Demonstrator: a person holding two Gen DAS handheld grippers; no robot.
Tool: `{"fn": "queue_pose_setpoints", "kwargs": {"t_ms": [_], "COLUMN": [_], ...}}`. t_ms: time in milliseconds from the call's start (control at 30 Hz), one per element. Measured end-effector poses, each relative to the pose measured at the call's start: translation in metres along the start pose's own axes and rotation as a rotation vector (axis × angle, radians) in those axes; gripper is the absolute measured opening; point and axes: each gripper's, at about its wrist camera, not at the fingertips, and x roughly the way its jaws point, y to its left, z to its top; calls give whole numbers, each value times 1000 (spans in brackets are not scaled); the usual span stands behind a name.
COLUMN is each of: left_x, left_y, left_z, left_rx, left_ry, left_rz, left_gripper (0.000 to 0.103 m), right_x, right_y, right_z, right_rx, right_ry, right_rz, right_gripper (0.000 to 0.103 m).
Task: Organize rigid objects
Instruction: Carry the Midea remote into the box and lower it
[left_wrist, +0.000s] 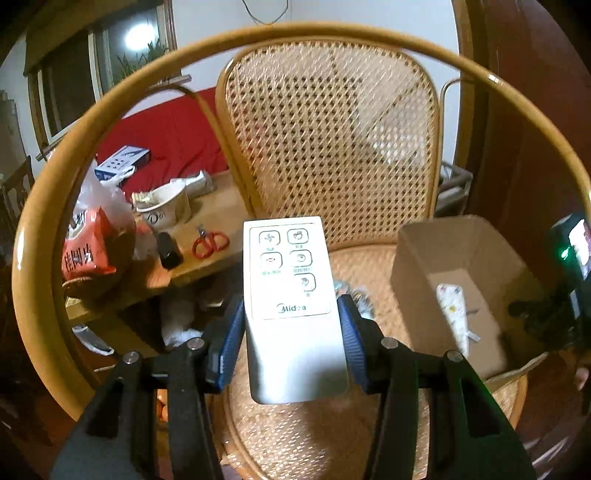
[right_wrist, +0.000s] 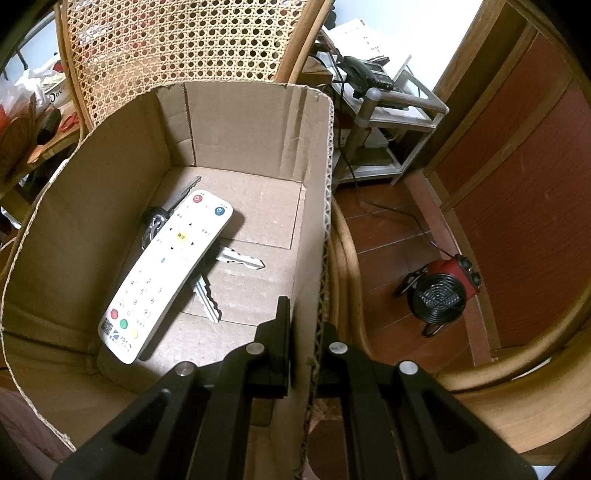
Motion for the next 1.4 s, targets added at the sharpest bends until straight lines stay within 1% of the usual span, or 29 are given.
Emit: {"fn": "queue_pose_setpoints", "kwargs": {"t_ms": [133,233,400,533,733,967,1033,1133,1267,1333,1400], "left_x": [-11,-16,-20,-21,-12,5,9,18,26,29,30], "left_y": [-15,-26,-46,-65,-87,-98,-103,-109,-114,-118,-120], "left_z": [9,17,22,21,16,15,12,9,6,6,5], "left_rx": [12,18,36,71,96,41,44,37,28,36,50], "left_ry": [-42,-64,-77,-70,-22,59,78,110,151,163,165], "left_rz": [-6,-32,-81,-127,-185,-312,-330,-335,-373,-352,-297], "left_gripper": [48,48,48,48,48,48,48,48,49,49,47], "right_x": [-1,-1,-1,0,0,0,0,0,0,1,1], "right_y": [0,0,-2,-4,-3,-4,-3,-2,0,0,0], "right_z": [0,0,2,3,3,3,4,3,4,4,5], "right_rx": [0,0,6,3,-2,0,-2,-4,-12,-12,-8], "right_ry": [-1,0,2,1,2,0,1,-1,-1,-1,-2], "right_rz": [-1,0,2,0,1,1,3,-3,-7,-4,-3], "right_gripper": [7,7,7,7,7,7,7,7,7,7,7]}}
